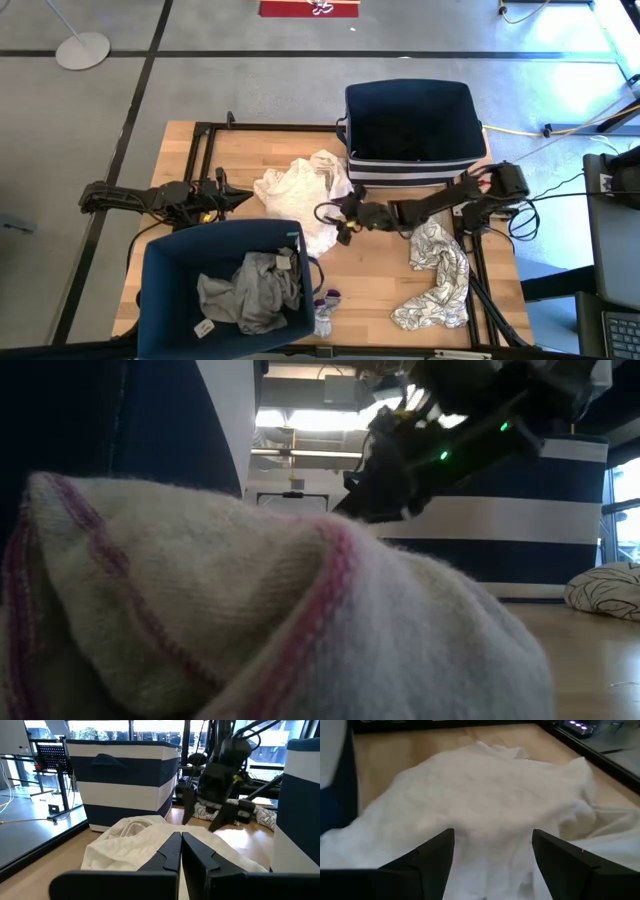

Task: Sort clothes
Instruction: Put the white clothes into the top right laundry bin

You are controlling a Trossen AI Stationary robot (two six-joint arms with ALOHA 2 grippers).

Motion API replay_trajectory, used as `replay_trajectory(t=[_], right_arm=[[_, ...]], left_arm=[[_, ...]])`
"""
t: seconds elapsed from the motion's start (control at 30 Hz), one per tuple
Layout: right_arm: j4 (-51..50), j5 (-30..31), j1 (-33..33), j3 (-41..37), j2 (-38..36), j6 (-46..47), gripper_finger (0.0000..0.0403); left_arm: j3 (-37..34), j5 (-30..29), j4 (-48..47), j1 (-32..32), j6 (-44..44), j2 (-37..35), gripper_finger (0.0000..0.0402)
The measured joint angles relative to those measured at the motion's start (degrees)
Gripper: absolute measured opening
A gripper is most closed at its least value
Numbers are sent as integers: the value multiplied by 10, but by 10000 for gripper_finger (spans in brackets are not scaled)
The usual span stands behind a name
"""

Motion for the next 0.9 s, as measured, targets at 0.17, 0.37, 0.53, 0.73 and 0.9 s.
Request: replay_trajectory(t=[0.17, 0.37, 0.53, 0.73, 0.9], right_arm=[[34, -9, -32, 24, 55, 2, 269], [22, -56, -48, 39, 110, 7, 269], [-39, -58, -48, 41, 120, 28, 246], [-119, -62, -33, 41, 105, 64, 136], [-234, -57, 18, 40, 58, 86, 37]], left_arm=[[0, 0, 0, 0, 0, 0, 3], [0, 0, -1, 0, 1, 0, 3], [0, 0, -1, 0, 4, 0, 3], [0, 0, -1, 0, 2, 0, 3], [0, 0, -1, 0, 1, 0, 3]])
